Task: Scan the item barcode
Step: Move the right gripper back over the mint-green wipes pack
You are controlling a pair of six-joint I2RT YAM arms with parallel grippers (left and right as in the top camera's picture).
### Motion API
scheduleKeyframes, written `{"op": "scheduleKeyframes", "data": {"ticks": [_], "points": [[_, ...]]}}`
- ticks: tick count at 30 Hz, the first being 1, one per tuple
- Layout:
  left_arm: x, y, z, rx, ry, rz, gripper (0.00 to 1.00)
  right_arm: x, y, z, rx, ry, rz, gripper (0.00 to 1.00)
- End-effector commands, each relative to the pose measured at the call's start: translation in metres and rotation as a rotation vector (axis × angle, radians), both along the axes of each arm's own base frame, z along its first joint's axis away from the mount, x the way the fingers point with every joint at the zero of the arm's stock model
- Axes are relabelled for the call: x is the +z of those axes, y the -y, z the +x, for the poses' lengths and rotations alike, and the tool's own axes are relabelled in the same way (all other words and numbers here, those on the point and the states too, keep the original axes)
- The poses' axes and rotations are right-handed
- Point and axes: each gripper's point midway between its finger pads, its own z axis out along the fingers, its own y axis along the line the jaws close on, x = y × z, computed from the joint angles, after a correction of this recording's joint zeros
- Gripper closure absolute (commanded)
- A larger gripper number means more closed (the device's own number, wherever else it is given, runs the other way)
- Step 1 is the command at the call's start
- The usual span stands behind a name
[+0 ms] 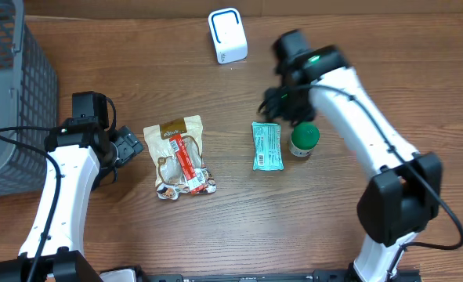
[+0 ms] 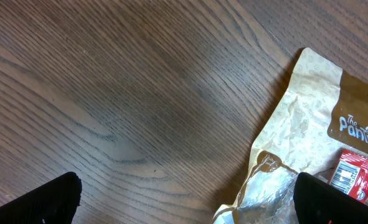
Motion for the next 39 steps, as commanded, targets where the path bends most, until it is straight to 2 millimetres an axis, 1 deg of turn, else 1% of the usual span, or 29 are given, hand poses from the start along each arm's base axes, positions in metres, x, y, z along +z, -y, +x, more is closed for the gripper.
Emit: {"op": "scheduleKeyframes", "data": {"ticks": [1, 3, 6, 8, 11, 13, 15, 21, 29, 32, 34, 37, 39], "points": [[0.000, -0.002, -0.001, -0.008, -0.005, 0.014, 0.00, -0.016, -0.023, -0.016, 0.066, -0.005, -0.001, 0.32], [0.000, -0.002, -0.001, -0.008, -0.005, 0.014, 0.00, -0.032, -0.034, -0.023, 0.086, -0.001, -0.005, 0.28], [0.000, -0.002, -0.001, -0.008, -0.005, 0.014, 0.00, -0.053, -0.041, -0.030, 0.098, 0.006, -0.012, 0.27], [0.000, -0.002, -0.001, -0.008, -0.005, 0.014, 0.00, -0.070, -0.039, -0.031, 0.102, 0.026, -0.035, 0.27], [0.000, -0.002, -0.001, -0.008, -0.005, 0.014, 0.00, -0.090, -0.029, -0.030, 0.093, 0.058, -0.076, 0.26], [0.000, -0.002, -0.001, -0.008, -0.005, 0.014, 0.00, -0.099, -0.024, -0.031, 0.089, 0.065, -0.092, 0.26], [0.000, -0.002, -0.001, -0.008, -0.005, 0.014, 0.00, -0.105, -0.023, -0.033, 0.089, 0.068, -0.090, 0.26], [0.000, -0.002, -0.001, -0.008, -0.005, 0.014, 0.00, -0.114, -0.021, -0.036, 0.089, 0.066, -0.091, 0.18], [0.000, -0.002, -0.001, -0.008, -0.005, 0.014, 0.00, -0.115, -0.021, -0.038, 0.001, 0.053, -0.074, 0.17], [0.000, -0.002, -0.001, -0.008, -0.005, 0.014, 0.00, -0.116, -0.029, -0.043, 0.003, 0.031, -0.039, 0.17], [0.000, -0.002, -0.001, -0.008, -0.005, 0.014, 0.00, -0.115, -0.039, -0.049, 0.015, 0.001, 0.008, 0.17], [0.000, -0.002, -0.001, -0.008, -0.005, 0.014, 0.00, -0.114, -0.053, -0.059, 0.041, -0.032, 0.062, 0.14], [0.000, -0.002, -0.001, -0.008, -0.005, 0.014, 0.00, -0.114, -0.058, -0.063, 0.036, -0.039, 0.069, 0.13]]}}
